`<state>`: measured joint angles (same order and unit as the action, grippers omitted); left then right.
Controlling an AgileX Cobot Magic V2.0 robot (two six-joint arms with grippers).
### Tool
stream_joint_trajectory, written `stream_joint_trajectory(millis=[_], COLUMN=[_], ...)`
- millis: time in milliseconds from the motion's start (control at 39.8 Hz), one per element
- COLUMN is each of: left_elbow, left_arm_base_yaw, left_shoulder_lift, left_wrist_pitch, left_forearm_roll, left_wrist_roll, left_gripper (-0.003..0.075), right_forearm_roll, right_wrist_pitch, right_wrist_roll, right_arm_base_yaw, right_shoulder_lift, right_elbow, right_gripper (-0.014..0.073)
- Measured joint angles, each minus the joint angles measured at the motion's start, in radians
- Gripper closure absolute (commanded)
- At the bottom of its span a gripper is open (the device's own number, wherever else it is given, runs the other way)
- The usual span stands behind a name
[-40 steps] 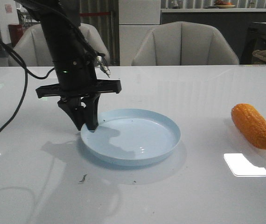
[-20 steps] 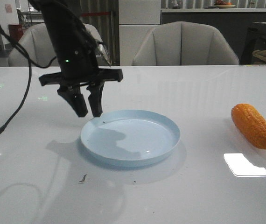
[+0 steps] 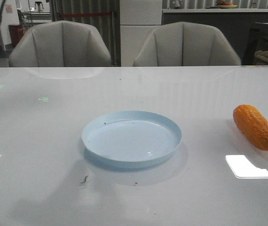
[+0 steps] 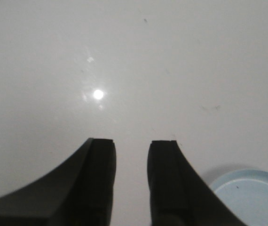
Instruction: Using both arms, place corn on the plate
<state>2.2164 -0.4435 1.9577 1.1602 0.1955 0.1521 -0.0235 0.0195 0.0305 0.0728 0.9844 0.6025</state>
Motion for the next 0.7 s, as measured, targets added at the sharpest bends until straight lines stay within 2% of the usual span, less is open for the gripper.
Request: stream_joint_trajectory(millis=[201,326,502,703], left_elbow=[-0.054,-0.202,-0.571,-1.052], left_arm_base_yaw=[0.0,0.0,0.0,0.0], left_shoulder_lift=[-0.163,-0.277,-0.471,-0.714], left_wrist_pitch=[-0.081,-0.139,-0.316,-0.469], left_forearm_roll=[0.127,0.215,0.379,0.47], left_wrist_roll=[0.035,0.088,0.302,0.481], left_gripper=[0.0442,0.0443,0.0443,0.0443], right_forearm_roll=[0.0,0.0,0.0,0.0], right_wrist_pitch=[-0.043,-0.072,-0.104,-0.182], right_wrist_roll=[0.0,0.0,0.0,0.0], right_arm_base_yaw=[0.0,0.0,0.0,0.0], right_shoulder_lift=[0.0,0.0,0.0,0.0], right_elbow=[0.0,0.0,0.0,0.002], right_gripper=[0.0134,0.0134,0.0134,0.0134])
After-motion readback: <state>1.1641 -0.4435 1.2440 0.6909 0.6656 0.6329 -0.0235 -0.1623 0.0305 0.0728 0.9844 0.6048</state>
